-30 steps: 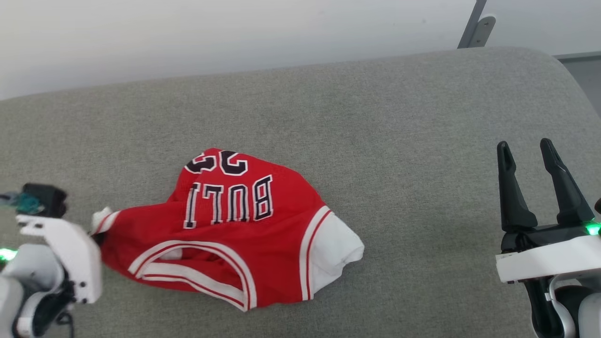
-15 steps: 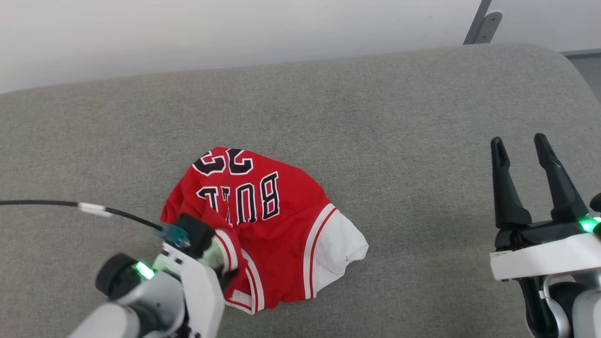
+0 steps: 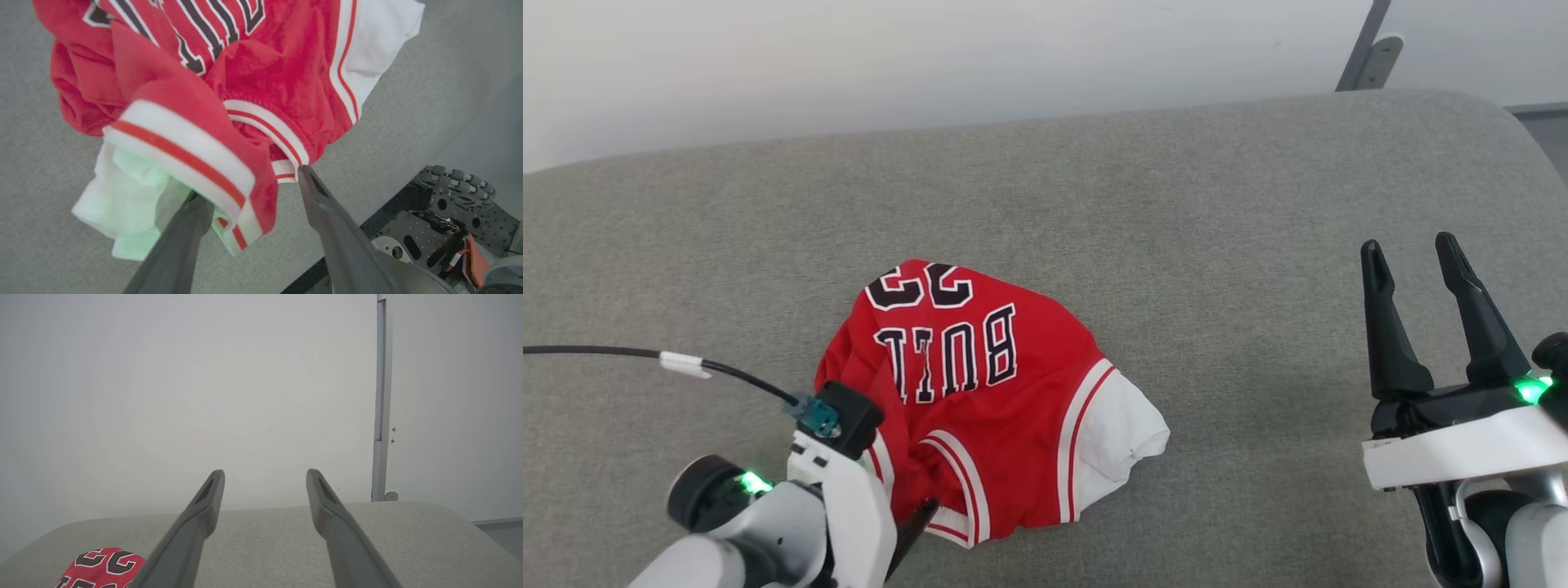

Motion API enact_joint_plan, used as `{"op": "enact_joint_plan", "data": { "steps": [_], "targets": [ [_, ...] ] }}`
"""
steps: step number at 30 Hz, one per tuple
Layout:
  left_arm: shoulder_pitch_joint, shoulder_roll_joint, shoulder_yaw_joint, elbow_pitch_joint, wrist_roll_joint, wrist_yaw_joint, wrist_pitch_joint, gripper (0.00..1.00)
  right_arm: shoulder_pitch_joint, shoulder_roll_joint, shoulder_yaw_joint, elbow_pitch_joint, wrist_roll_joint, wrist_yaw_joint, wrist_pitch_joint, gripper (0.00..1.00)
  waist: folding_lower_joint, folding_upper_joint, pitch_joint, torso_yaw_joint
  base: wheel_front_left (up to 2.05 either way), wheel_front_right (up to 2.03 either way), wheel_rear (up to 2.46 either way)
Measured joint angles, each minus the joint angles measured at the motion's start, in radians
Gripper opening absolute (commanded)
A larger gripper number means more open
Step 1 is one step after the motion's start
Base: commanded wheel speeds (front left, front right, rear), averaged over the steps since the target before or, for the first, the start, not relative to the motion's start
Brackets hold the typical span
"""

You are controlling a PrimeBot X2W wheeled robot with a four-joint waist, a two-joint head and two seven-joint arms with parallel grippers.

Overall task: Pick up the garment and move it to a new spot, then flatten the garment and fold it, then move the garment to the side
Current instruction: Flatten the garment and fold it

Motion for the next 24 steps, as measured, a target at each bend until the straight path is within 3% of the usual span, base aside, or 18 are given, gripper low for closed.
{"op": "enact_joint_plan", "data": {
  "steps": [13, 19, 24],
  "targets": [
    [0.025, 0.126, 0.077, -0.186, -0.024, 0.087, 0.114, 1.00, 0.015, -0.002, 0.003, -0.011, -0.002, 0.000, 0.006, 1.00, 0.0000, 0.0000, -0.003, 0.019, 0.00, 0.00, 0.00],
    [0.015, 0.150, 0.105, -0.138, -0.024, 0.089, 0.111, 1.00, 0.014, -0.002, 0.010, -0.013, -0.002, 0.000, 0.006, 1.00, 0.0000, 0.0000, 0.011, 0.019, 0.00, 0.00, 0.00],
    [-0.006, 0.115, 0.095, -0.021, -0.034, 0.057, 0.074, 1.00, -0.002, -0.006, 0.021, -0.020, -0.002, 0.000, 0.007, 1.00, 0.0000, 0.0000, 0.033, 0.012, 0.00, 0.00, 0.00]
  ]
}}
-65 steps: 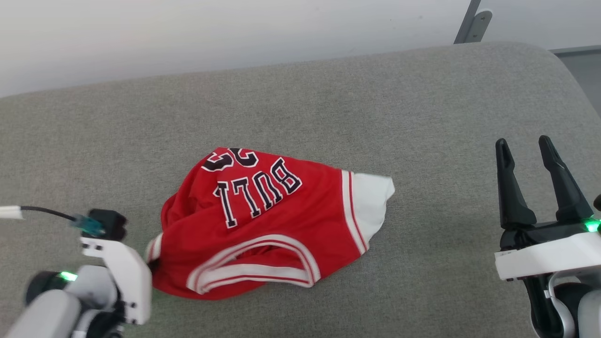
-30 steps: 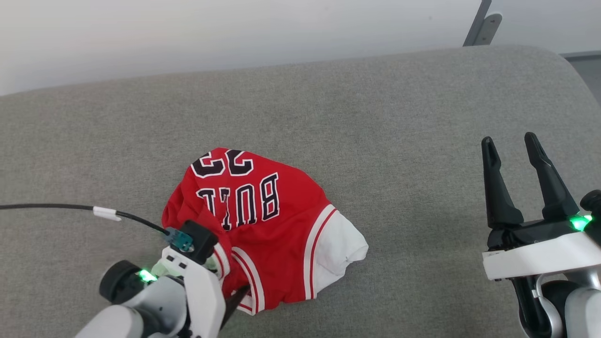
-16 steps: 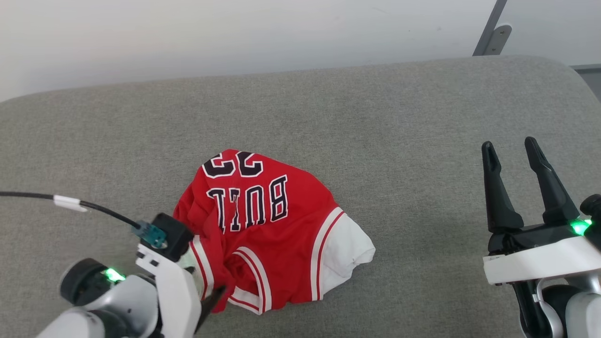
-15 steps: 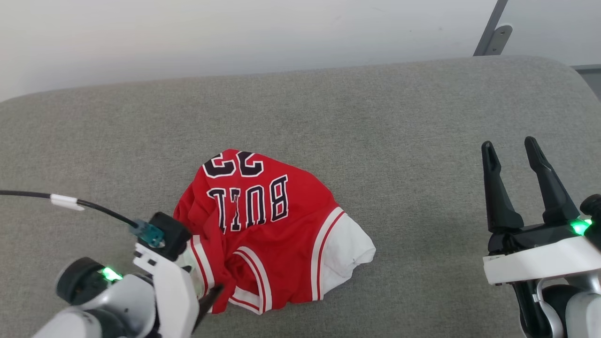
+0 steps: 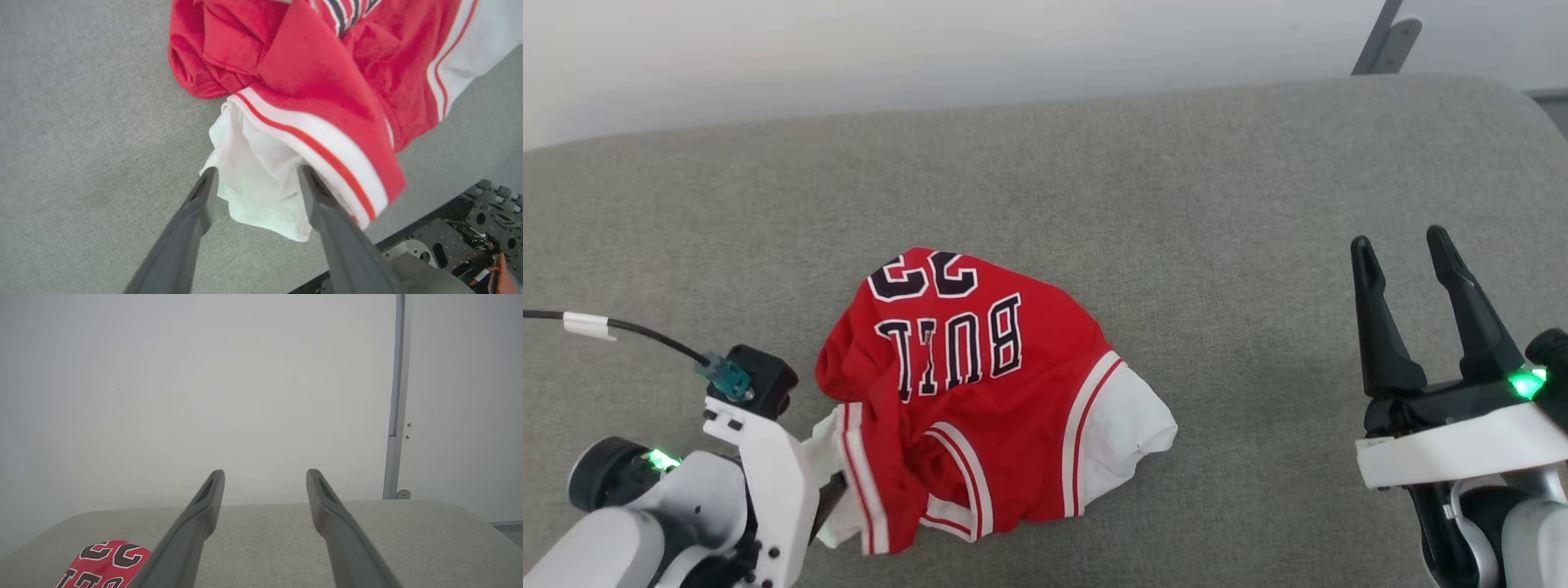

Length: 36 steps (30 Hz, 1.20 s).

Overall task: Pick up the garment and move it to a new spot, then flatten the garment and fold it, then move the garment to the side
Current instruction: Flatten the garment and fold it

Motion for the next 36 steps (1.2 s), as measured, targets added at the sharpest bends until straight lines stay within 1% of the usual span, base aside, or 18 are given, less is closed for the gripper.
{"op": "enact_joint_plan", "data": {
  "steps": [3, 8, 13, 14, 15, 17, 19, 22, 24, 28, 32, 34, 36],
  "targets": [
    [-0.012, -0.031, -0.003, 0.075, -0.018, -0.014, -0.020, 1.00, -0.008, -0.003, 0.009, -0.002, 0.000, 0.000, 0.001, 1.00, 0.0000, 0.0000, 0.013, -0.008, 0.00, 0.00, 0.00],
    [-0.030, -0.055, -0.017, 0.192, -0.011, -0.040, -0.059, 1.00, -0.023, -0.005, 0.018, -0.002, 0.002, 0.000, 0.001, 1.00, 0.0000, 0.0000, 0.031, -0.023, 0.00, 0.00, 0.00],
    [-0.051, -0.087, -0.022, 0.298, -0.019, -0.051, -0.076, 1.00, -0.023, -0.008, 0.014, -0.002, 0.002, 0.000, 0.001, 1.00, 0.0000, 0.0000, 0.040, -0.026, 0.00, 0.00, 0.00],
    [-0.056, -0.094, -0.028, 0.313, -0.023, -0.058, -0.075, 0.48, -0.023, -0.008, 0.014, -0.002, 0.002, 0.000, 0.001, 1.00, 0.0000, 0.0000, 0.041, -0.025, 0.00, 0.00, 0.00],
    [-0.060, -0.100, -0.031, 0.324, -0.025, -0.072, -0.079, 0.00, -0.023, -0.009, 0.014, -0.001, 0.002, 0.000, 0.001, 1.00, 0.0000, 0.0000, 0.043, -0.025, 0.00, 0.00, 0.00],
    [-0.073, -0.109, -0.033, 0.348, -0.026, -0.081, -0.090, 0.00, -0.025, -0.011, 0.012, -0.001, 0.002, 0.000, 0.001, 1.00, -0.0001, 0.0000, 0.044, -0.022, 0.00, 0.00, 0.00],
    [-0.084, -0.105, -0.036, 0.361, -0.016, -0.094, -0.108, 0.00, -0.028, -0.012, 0.011, -0.001, 0.001, 0.000, 0.001, 1.00, 0.0000, 0.0000, 0.044, -0.018, 0.00, 0.00, 0.00],
    [-0.090, -0.103, -0.027, 0.373, -0.017, -0.095, -0.122, 0.00, -0.029, -0.013, 0.006, -0.001, 0.001, 0.000, 0.003, 1.00, 0.0000, 0.0000, 0.044, -0.013, 0.00, 0.00, 0.00],
    [-0.097, -0.088, -0.016, 0.376, -0.013, -0.095, -0.137, 0.00, -0.031, -0.015, 0.001, -0.002, 0.000, 0.000, 0.003, 1.00, 0.0000, 0.0000, 0.043, -0.007, 0.00, 0.00, 0.00],
    [-0.103, -0.035, 0.028, 0.373, -0.002, -0.076, -0.161, 0.00, -0.031, -0.017, -0.008, -0.002, 0.000, 0.000, 0.004, 1.00, 0.0000, 0.0000, 0.042, 0.006, 0.00, 0.00, 0.00],
    [-0.114, 0.036, 0.062, 0.384, 0.023, -0.063, -0.182, 0.00, -0.032, -0.019, -0.011, -0.005, -0.002, 0.000, 0.007, 1.00, 0.0000, 0.0000, 0.045, 0.016, 0.00, 0.00, 0.00],
    [-0.128, 0.060, 0.075, 0.400, 0.042, -0.047, -0.182, 0.00, -0.035, -0.020, -0.009, -0.006, -0.003, 0.000, 0.010, 1.00, 0.0000, 0.0000, 0.048, 0.020, 0.00, 0.00, 0.00],
    [-0.139, 0.082, 0.076, 0.428, 0.056, -0.049, -0.184, 0.00, -0.039, -0.023, -0.008, -0.006, -0.003, 0.000, 0.012, 1.00, 0.0000, 0.0000, 0.053, 0.022, 0.00, 0.00, 0.00]
  ]
}}
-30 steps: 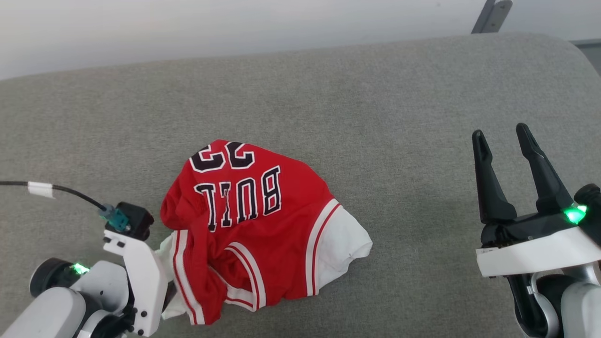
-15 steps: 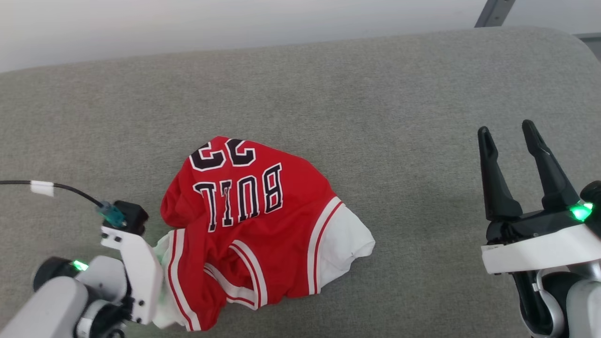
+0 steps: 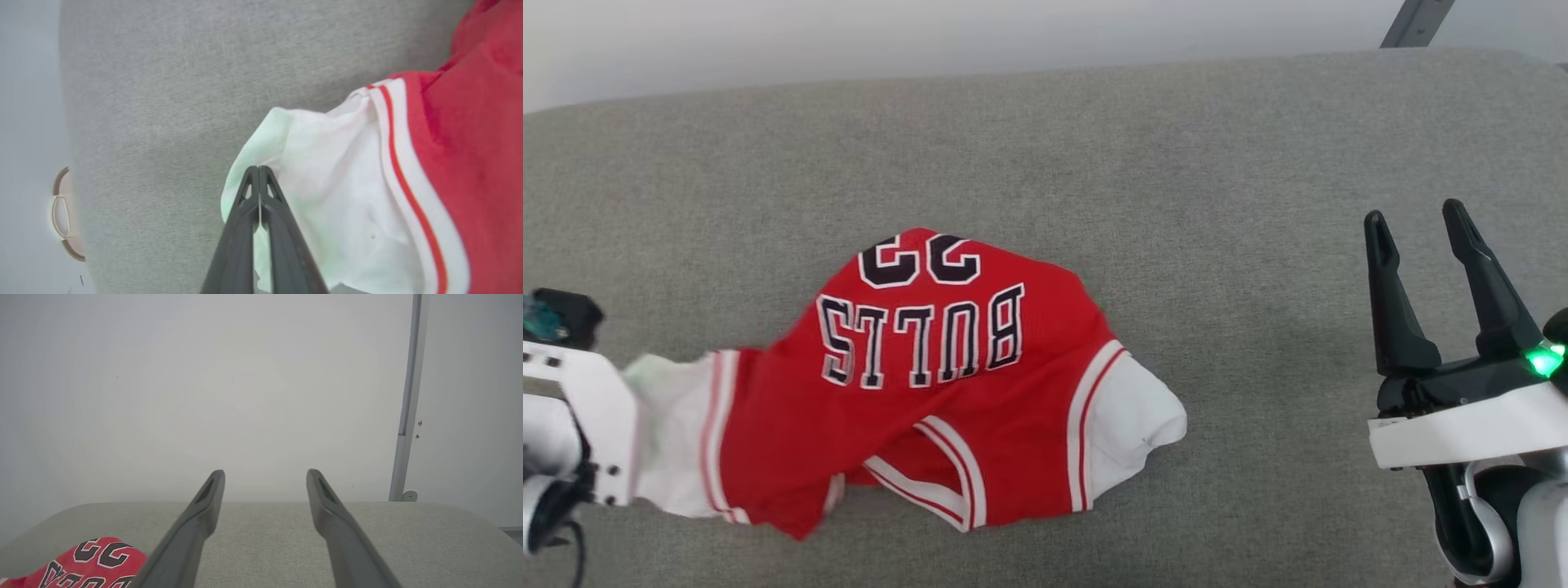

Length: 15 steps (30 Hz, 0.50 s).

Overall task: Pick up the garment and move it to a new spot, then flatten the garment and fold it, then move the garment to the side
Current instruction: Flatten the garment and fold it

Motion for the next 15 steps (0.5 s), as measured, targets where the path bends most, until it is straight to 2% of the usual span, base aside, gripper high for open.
{"op": "enact_joint_plan", "data": {
  "steps": [3, 6, 7, 8, 9, 12, 15],
  "targets": [
    [-0.027, 0.009, -0.002, 0.057, 0.025, -0.006, -0.031, 0.00, -0.005, -0.001, 0.004, -0.001, -0.001, 0.000, 0.001, 1.00, 0.0000, 0.0000, 0.009, 0.000, 0.00, 0.00, 0.00],
    [-0.062, -0.028, -0.001, 0.129, 0.033, -0.008, -0.086, 0.02, -0.012, -0.002, 0.007, 0.001, -0.004, 0.000, 0.001, 1.00, 0.0000, 0.0000, 0.015, -0.001, 0.00, 0.00, 0.00],
    [-0.068, -0.039, -0.002, 0.156, 0.033, -0.012, -0.092, 0.28, -0.015, -0.004, 0.009, 0.003, -0.004, 0.000, 0.001, 1.00, 0.0001, 0.0000, 0.016, -0.002, 0.00, 0.00, 0.00],
    [-0.070, -0.049, -0.002, 0.175, 0.032, -0.018, -0.105, 0.48, -0.016, -0.004, 0.009, 0.004, -0.004, 0.000, 0.002, 1.00, 0.0000, -0.0001, 0.016, -0.003, 0.00, 0.00, 0.00],
    [-0.075, -0.060, 0.001, 0.193, 0.025, -0.025, -0.121, 1.00, -0.016, -0.005, 0.012, 0.005, -0.004, 0.000, 0.002, 1.00, 0.0000, -0.0001, 0.015, -0.003, 0.00, 0.00, 0.00],
    [-0.099, -0.077, 0.010, 0.234, -0.007, -0.044, -0.128, 1.00, -0.015, -0.008, 0.013, 0.007, -0.004, 0.000, 0.009, 1.00, 0.0001, 0.0000, 0.007, -0.002, 0.00, 0.00, 0.00],
    [-0.097, -0.078, -0.001, 0.244, -0.031, -0.057, -0.062, 1.00, -0.007, -0.012, 0.010, 0.007, -0.004, 0.000, 0.012, 1.00, 0.0000, 0.0000, -0.003, 0.003, 0.00, 0.00, 0.00]
  ]
}}
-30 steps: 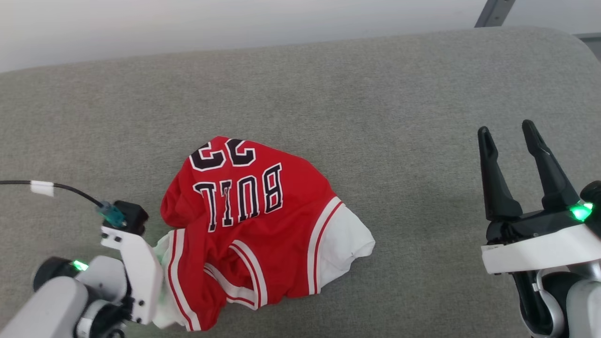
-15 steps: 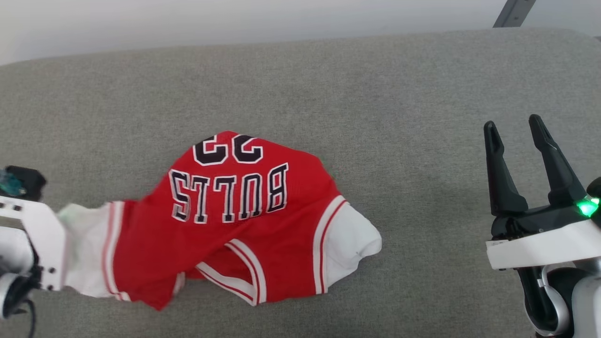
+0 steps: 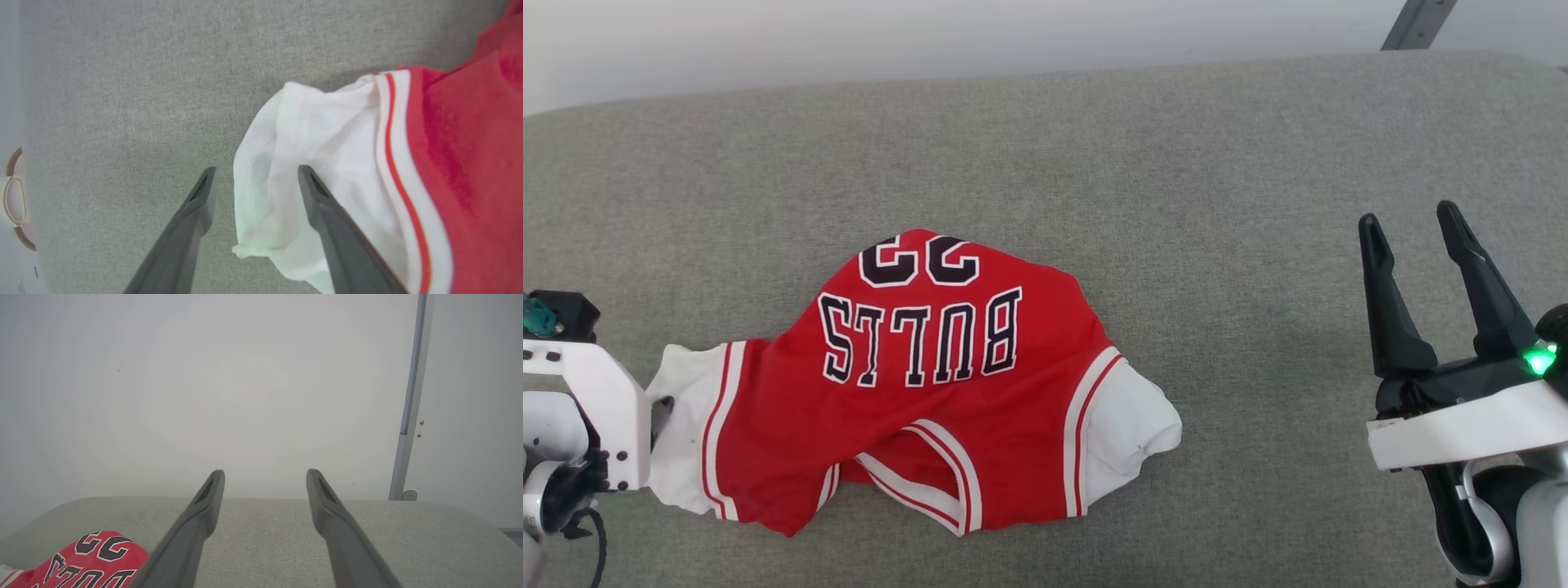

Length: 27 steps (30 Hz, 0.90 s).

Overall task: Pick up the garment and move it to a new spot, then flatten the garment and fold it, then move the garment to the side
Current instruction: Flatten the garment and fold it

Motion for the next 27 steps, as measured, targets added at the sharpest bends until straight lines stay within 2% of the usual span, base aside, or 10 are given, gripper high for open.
{"op": "enact_joint_plan", "data": {
  "steps": [2, 9, 18, 19, 20, 27],
  "targets": [
    [0.001, 0.002, -0.001, -0.006, -0.017, -0.002, 0.030, 1.00, 0.005, -0.002, -0.002, -0.002, 0.000, 0.000, 0.008, 1.00, 0.0000, 0.0000, -0.005, 0.004, 0.00, 0.00, 0.00],
    [0.030, -0.017, 0.006, 0.001, -0.083, 0.033, 0.128, 1.00, 0.007, -0.017, 0.012, -0.020, 0.009, 0.000, 0.043, 1.00, 0.0000, 0.0000, -0.002, 0.010, 0.00, 0.00, 0.00],
    [0.023, -0.051, -0.003, 0.071, -0.085, 0.032, 0.095, 1.00, 0.021, -0.065, 0.067, -0.020, 0.041, 0.000, 0.131, 1.00, 0.0000, 0.0000, 0.019, 0.012, 0.00, 0.00, 0.00],
    [0.014, -0.058, -0.006, 0.083, -0.086, 0.023, 0.092, 0.82, 0.025, -0.072, 0.078, -0.016, 0.047, 0.000, 0.149, 1.00, 0.0000, 0.0000, 0.022, 0.013, 0.00, 0.00, 0.00],
    [0.008, -0.063, -0.008, 0.094, -0.088, 0.012, 0.095, 0.00, 0.027, -0.081, 0.092, -0.011, 0.054, 0.000, 0.166, 1.00, 0.0000, 0.0000, 0.024, 0.015, 0.00, 0.00, 0.00],
    [-0.048, -0.107, -0.026, 0.140, -0.094, -0.028, 0.077, 0.00, 0.034, -0.150, 0.199, 0.050, 0.115, 0.000, 0.349, 1.00, 0.0000, 0.0000, 0.042, 0.043, 0.00, 0.00, 0.00]
  ]
}}
